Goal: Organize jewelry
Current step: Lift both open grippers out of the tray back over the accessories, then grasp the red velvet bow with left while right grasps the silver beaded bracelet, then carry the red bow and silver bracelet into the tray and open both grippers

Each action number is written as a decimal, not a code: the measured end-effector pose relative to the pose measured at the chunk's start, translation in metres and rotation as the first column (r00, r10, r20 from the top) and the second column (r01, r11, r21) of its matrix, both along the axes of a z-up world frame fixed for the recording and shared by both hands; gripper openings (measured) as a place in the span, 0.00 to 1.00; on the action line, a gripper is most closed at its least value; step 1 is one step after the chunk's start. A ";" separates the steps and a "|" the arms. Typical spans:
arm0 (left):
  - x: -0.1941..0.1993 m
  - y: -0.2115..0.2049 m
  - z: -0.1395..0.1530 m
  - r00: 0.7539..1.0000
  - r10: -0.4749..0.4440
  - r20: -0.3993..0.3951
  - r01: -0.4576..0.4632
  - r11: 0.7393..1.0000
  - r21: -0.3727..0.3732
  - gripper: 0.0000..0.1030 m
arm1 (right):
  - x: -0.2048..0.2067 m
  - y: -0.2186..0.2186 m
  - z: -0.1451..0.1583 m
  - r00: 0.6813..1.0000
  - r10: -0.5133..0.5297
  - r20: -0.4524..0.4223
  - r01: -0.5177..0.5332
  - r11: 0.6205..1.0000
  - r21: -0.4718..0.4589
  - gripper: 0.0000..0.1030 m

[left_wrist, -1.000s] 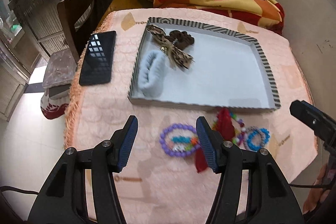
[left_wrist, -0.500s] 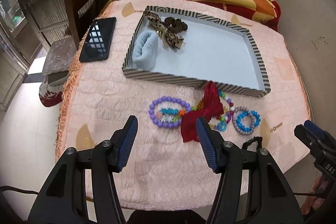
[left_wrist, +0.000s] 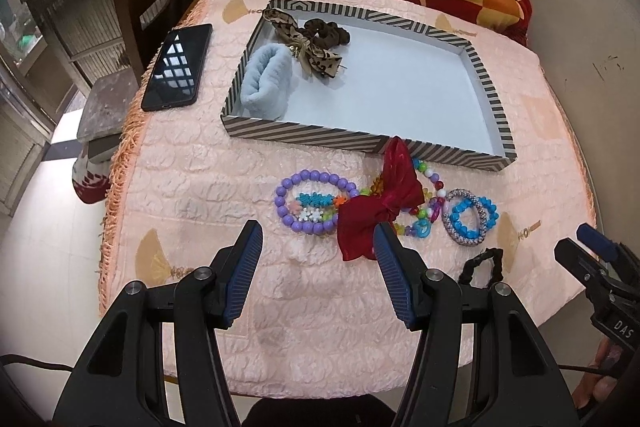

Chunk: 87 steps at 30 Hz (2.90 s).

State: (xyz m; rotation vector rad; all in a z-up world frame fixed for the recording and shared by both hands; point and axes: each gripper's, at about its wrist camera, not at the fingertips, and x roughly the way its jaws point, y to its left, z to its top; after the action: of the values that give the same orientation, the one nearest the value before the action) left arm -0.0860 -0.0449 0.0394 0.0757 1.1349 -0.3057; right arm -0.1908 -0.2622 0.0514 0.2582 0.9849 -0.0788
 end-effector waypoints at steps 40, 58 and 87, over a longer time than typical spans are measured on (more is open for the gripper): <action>0.041 -0.070 -0.062 0.960 -0.262 -0.102 0.264 0.964 0.010 0.61 | 0.063 0.006 -0.076 0.989 0.018 -0.144 -0.017 1.000 0.008 0.40; 0.048 -0.043 -0.038 0.967 -0.254 -0.016 0.252 0.965 -0.067 0.12 | 0.059 0.001 -0.049 0.998 0.031 -0.061 -0.026 0.997 0.069 0.07; 0.069 -0.015 0.033 0.981 -0.152 0.117 0.162 0.984 -0.078 0.12 | 0.112 0.004 0.020 0.994 0.074 0.081 -0.077 0.996 0.038 0.07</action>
State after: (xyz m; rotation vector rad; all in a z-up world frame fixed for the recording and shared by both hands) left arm -0.0166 -0.0602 0.0729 0.1040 1.0065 -0.4861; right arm -0.0789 -0.2586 0.0719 0.2600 0.9173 0.0205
